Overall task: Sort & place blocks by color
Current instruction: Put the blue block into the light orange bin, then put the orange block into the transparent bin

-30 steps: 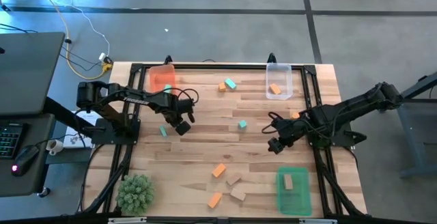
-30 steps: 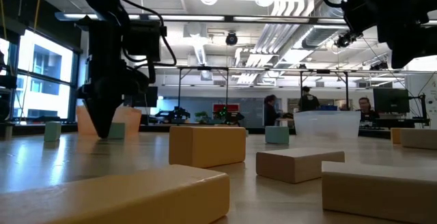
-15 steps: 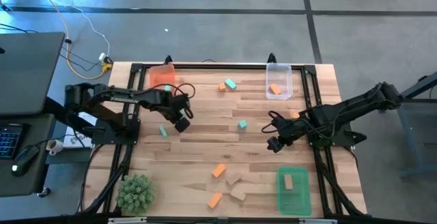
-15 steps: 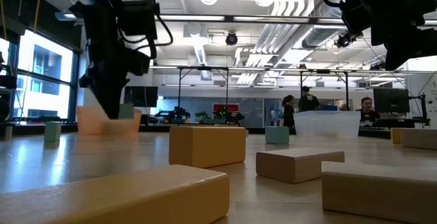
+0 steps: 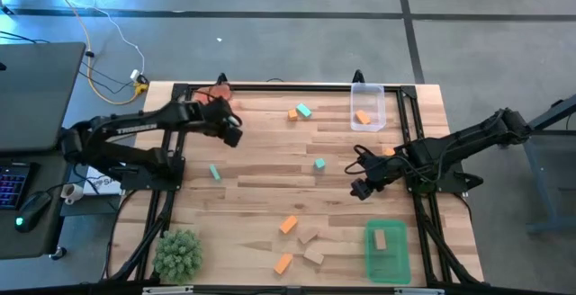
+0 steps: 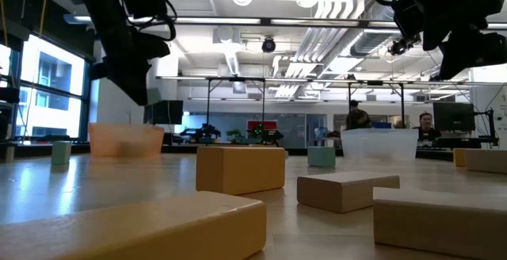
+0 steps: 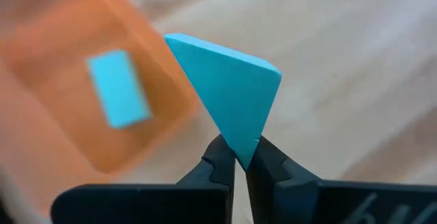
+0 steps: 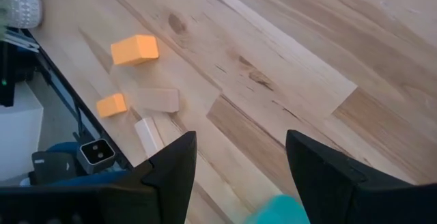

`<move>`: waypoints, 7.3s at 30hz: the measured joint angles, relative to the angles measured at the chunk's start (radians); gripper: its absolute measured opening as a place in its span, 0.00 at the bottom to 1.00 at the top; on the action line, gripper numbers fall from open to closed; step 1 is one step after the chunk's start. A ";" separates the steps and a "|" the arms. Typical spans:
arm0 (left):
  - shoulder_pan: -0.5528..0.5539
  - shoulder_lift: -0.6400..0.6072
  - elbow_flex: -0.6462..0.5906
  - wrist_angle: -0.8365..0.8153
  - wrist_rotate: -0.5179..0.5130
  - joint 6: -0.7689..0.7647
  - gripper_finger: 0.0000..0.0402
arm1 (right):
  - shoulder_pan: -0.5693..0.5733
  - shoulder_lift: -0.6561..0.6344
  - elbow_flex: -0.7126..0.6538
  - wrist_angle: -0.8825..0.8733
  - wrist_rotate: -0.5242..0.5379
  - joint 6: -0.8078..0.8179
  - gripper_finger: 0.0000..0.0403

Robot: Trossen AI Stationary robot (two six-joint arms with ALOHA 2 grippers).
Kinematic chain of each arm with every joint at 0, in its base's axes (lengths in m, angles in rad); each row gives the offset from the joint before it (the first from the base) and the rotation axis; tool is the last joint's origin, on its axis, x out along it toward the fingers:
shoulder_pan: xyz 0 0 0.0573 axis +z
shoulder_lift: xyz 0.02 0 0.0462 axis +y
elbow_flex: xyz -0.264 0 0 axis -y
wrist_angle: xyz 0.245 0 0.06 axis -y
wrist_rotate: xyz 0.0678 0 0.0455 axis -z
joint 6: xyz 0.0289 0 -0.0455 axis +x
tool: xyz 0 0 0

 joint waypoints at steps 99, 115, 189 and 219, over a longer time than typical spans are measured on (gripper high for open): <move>-0.532 -0.220 0.218 -0.059 0.071 -0.436 0.35 | -0.102 0.280 0.487 0.426 -0.129 -1.278 0.62; -0.553 -0.219 0.218 -0.060 0.016 -0.430 0.35 | -0.028 0.605 0.487 0.378 -0.130 -1.495 0.63; -0.553 -0.210 0.218 -0.063 -0.076 -0.214 0.35 | -0.076 0.857 0.485 0.411 0.117 -0.998 0.26; -0.501 -0.210 0.218 -0.029 -0.110 0.249 0.35 | -0.359 0.403 0.486 -0.172 0.981 -0.447 0.26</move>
